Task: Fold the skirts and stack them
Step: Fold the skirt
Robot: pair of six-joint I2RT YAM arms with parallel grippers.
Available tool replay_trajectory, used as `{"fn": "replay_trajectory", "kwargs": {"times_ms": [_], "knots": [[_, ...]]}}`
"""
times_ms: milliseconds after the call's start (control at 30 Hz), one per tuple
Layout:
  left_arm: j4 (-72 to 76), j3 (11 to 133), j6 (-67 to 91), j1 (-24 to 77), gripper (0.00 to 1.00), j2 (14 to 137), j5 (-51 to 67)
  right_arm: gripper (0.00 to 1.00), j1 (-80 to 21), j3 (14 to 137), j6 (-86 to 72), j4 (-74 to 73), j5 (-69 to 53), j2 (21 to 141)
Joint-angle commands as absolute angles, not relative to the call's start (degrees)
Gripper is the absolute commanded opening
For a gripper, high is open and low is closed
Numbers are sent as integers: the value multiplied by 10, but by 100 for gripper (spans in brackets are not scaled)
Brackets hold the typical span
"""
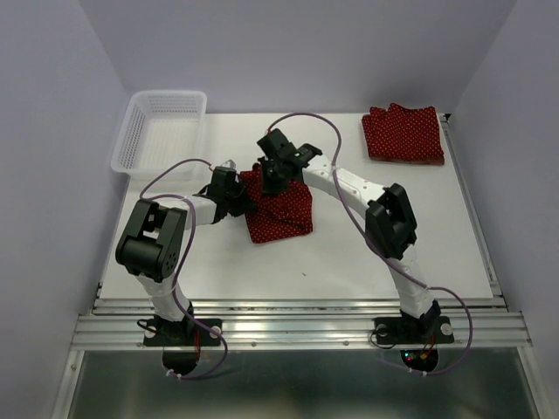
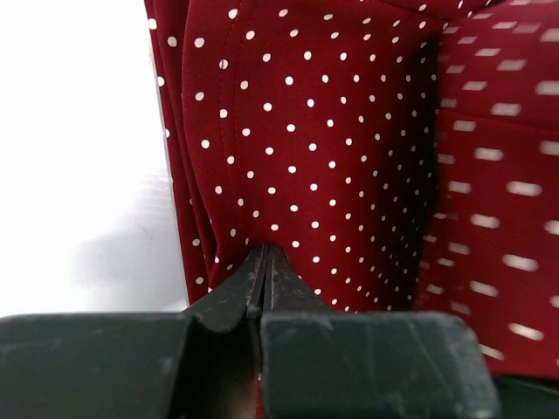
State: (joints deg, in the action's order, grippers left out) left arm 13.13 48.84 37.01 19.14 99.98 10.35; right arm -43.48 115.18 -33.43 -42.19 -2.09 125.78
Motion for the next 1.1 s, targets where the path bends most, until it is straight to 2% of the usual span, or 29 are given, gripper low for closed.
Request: {"fn": "replay_trajectory", "kwargs": {"times_ms": [0, 233, 500, 700, 833, 867, 900, 933, 967, 1033, 1067], "knots": [[96, 470, 366, 195, 5, 983, 105, 1, -443, 1190, -348, -387, -43, 1271], [91, 475, 371, 196, 5, 979, 104, 1, -448, 1197, -351, -388, -54, 1297], [47, 490, 374, 196, 6, 931, 70, 6, -448, 1226, -351, -394, -49, 1338], [1, 495, 388, 195, 14, 863, 18, 13, -448, 1230, -349, -394, -51, 1352], [-43, 493, 400, 193, 24, 815, -27, 19, -448, 1227, -335, -381, -80, 1350], [-55, 492, 398, 192, 29, 796, -32, 26, -448, 1226, -326, -381, -92, 1347], [-62, 492, 398, 192, 29, 788, -36, 33, -448, 1223, -319, -379, -98, 1345], [-68, 492, 399, 191, 35, 779, -40, 38, -453, 1221, -312, -378, -101, 1341], [-74, 493, 398, 191, 35, 770, -48, 48, -454, 1217, -306, -376, -105, 1336], [-91, 494, 394, 190, 45, 745, -54, 65, -454, 1204, -291, -365, -127, 1310], [-95, 497, 391, 189, 46, 737, -55, 81, -454, 1191, -287, -355, -137, 1300]]}}
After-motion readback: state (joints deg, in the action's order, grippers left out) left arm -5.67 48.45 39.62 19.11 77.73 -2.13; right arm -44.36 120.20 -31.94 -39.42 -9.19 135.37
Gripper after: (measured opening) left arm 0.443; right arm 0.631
